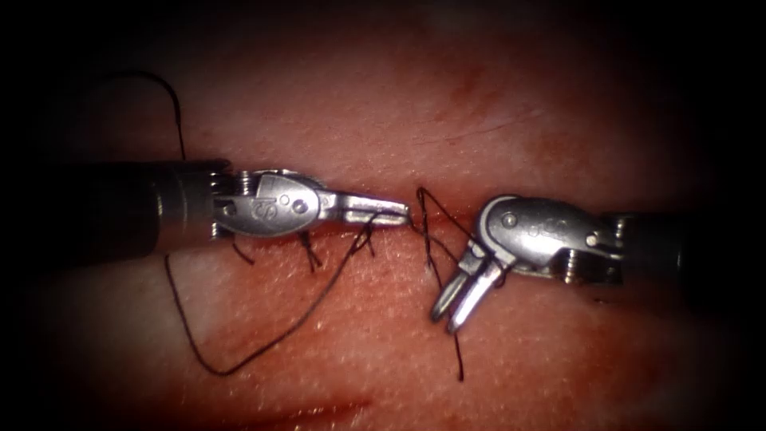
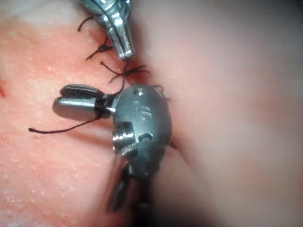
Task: Wound Closure
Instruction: Pick up thread tail with right hand, then pull upward on tail with right end-effector while tensioning downward with left jaws on long end of suture
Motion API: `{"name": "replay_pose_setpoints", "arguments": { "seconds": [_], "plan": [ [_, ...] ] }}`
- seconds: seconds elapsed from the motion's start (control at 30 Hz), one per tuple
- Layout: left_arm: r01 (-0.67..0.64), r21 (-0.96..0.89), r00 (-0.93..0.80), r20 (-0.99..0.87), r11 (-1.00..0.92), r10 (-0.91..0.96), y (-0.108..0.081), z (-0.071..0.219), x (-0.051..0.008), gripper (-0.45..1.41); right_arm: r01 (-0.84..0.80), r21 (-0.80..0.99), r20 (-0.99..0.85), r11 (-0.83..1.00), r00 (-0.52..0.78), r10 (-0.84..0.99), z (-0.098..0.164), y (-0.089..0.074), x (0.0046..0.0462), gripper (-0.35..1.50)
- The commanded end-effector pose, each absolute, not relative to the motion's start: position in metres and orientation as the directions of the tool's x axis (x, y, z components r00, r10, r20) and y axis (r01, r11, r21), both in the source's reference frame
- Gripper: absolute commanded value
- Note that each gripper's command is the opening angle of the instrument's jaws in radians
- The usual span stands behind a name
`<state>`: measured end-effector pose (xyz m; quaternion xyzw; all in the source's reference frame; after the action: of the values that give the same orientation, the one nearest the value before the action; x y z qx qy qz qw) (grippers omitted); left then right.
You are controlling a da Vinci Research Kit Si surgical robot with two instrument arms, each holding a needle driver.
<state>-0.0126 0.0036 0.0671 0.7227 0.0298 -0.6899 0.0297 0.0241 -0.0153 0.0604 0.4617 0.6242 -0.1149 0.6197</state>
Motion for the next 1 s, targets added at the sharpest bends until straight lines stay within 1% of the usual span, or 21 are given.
{"name": "replay_pose_setpoints", "arguments": {
  "seconds": [0.03,0.17,0.2,0.37,0.5,0.53,0.57,0.6,0.63,0.73,0.83,0.93,1.0],
  "plan": [
    [0.081,0.003,0.044,-0.999,-0.997,0.000,0.0040,0.0678,-0.0131,-0.45,0.736,0.421,-0.886,0.531,0.209,0.413,0.0611,-0.0161,0.0247,0.74],
    [0.079,0.005,0.041,-0.999,-0.997,-0.002,0.0040,0.0680,-0.0131,-0.45,0.765,0.416,-0.893,0.492,0.241,0.381,0.0613,-0.0167,0.0248,0.81],
    [0.077,0.006,0.038,-0.999,-0.997,-0.003,0.0040,0.0682,-0.0131,-0.45,0.776,0.413,-0.898,0.477,0.257,0.358,0.0613,-0.0168,0.0249,0.89],
    [0.074,0.005,0.032,-0.999,-0.997,-0.002,0.0036,0.0685,-0.0131,-0.45,0.792,0.404,-0.910,0.458,0.298,0.289,0.0613,-0.0172,0.0254,0.93],
    [0.074,-0.007,0.032,-0.999,-0.997,0.009,0.0036,0.0686,-0.0131,-0.45,0.795,0.407,-0.913,0.449,0.359,0.193,0.0615,-0.0184,0.0265,0.83],
    [0.074,-0.007,0.032,-0.999,-0.997,0.009,0.0036,0.0686,-0.0130,-0.45,0.796,0.408,-0.913,0.447,0.368,0.176,0.0615,-0.0186,0.0268,0.74],
    [0.074,-0.007,0.032,-0.999,-0.997,0.009,0.0036,0.0685,-0.0130,-0.45,0.799,0.409,-0.912,0.440,0.381,0.155,0.0616,-0.0188,0.0271,0.41],
    [0.074,-0.007,0.032,-0.999,-0.997,0.009,0.0036,0.0685,-0.0130,-0.45,0.805,0.409,-0.911,0.430,0.388,0.139,0.0617,-0.0189,0.0273,-0.05],
    [0.075,-0.012,0.032,-0.999,-0.997,0.015,0.0035,0.0685,-0.0129,-0.45,0.811,0.409,-0.910,0.419,0.399,0.115,0.0617,-0.0189,0.0274,-0.35],
    [0.077,-0.009,0.031,-0.999,-0.997,0.011,0.0029,0.0682,-0.0127,-0.45,0.825,0.407,-0.905,0.392,0.421,0.054,0.0618,-0.0183,0.0277,-0.35],
    [0.079,-0.008,0.030,-0.999,-0.997,0.011,0.0018,0.0679,-0.0126,-0.45,0.821,0.413,-0.903,0.393,0.424,0.062,0.0618,-0.0171,0.0277,-0.35],
    [0.099,-0.004,0.016,-1.000,-0.995,0.006,-0.0007,0.0673,-0.0125,-0.45,0.784,0.413,-0.908,0.463,0.395,0.141,0.0614,-0.0142,0.0273,-0.35],
    [0.119,-0.004,0.002,-1.000,-0.993,0.005,-0.0025,0.0669,-0.0125,-0.45,0.747,0.426,-0.905,0.511,0.361,0.227,0.0610,-0.0119,0.0269,-0.35]
  ]
}}
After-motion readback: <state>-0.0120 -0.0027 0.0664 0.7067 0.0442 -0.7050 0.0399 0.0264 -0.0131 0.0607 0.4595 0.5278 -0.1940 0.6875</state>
